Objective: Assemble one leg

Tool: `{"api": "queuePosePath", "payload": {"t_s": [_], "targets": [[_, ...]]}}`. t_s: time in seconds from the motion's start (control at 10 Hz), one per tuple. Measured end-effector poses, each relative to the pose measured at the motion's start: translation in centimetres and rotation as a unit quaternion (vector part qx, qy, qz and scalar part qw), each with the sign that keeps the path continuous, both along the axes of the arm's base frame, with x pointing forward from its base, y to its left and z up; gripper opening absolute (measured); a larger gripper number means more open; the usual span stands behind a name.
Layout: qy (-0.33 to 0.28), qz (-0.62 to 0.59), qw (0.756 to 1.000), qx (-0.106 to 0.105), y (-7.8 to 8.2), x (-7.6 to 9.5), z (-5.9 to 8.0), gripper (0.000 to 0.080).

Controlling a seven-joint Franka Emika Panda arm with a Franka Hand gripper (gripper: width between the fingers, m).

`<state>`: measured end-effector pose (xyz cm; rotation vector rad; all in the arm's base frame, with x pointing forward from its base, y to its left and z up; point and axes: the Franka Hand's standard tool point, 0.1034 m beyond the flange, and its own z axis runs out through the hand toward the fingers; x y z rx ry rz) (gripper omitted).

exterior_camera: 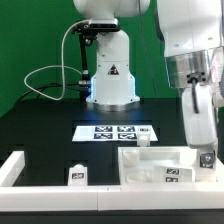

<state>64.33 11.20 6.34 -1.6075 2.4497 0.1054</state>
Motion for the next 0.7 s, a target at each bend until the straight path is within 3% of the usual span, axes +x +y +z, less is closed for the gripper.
{"api": "queuePosePath", "payload": {"t_s": [0.3,0.4,0.5,0.6,0.7], "targets": [[0.0,-0.003,1.0,-0.003,0.2,-0.1,0.0,0.0285],[-0.004,0.026,1.0,-0.008,0.3,-0.1,0.0,0.0329],[-0.01,0.084,0.996,-0.017,0.8,-0.3,0.0,0.0525],[-0.022,0.175,0.984,-0.034,1.1,-0.4,0.2,0.0525],[-0.038,0.297,0.952,-0.055,1.6,-0.4,0.6,0.0611]]}}
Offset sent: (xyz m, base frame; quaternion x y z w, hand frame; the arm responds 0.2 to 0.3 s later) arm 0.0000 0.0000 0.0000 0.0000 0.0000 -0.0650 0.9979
